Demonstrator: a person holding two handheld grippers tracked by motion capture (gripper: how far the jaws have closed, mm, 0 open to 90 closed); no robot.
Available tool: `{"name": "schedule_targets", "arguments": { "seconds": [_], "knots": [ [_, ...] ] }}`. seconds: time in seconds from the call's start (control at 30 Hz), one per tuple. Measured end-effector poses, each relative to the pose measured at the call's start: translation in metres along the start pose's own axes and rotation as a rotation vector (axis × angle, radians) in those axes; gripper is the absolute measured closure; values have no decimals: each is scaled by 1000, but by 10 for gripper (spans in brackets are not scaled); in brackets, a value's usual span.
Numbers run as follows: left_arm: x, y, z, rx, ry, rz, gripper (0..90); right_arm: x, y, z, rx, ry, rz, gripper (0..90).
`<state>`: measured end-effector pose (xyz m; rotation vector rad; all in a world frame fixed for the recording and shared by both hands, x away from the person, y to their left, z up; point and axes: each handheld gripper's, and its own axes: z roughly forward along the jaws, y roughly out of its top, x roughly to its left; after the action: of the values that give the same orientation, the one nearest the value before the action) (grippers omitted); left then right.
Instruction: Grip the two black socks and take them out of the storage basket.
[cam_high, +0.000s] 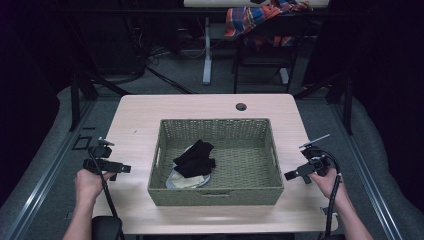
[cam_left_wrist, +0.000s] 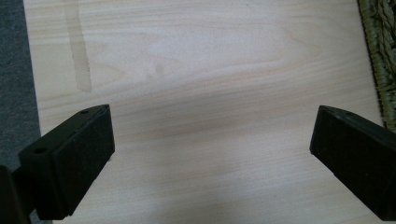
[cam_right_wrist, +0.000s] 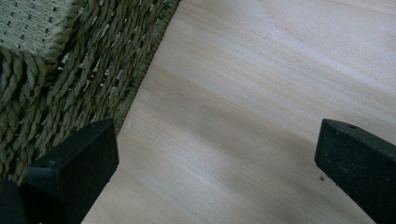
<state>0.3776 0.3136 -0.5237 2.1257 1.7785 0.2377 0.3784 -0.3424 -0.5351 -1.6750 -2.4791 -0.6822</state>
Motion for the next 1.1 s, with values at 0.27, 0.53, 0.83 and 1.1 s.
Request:
{"name": "schedule_targets", "arguments": {
  "seconds": [0.27,0.53,0.83,1.1],
  "knots": [
    [1,-1,0,3,2,3,3,0,1,1,5,10,-2,0],
    [2,0,-4,-17,-15,-7,3,0,1,3,1,8,1,0],
    [2,3,-18,-38,-9,8,3,1,2,2,4,11,-4,0],
    [-7,8,-31,-71,-1,30,3,-1,2,0,22,10,-17,0]
  ]
}}
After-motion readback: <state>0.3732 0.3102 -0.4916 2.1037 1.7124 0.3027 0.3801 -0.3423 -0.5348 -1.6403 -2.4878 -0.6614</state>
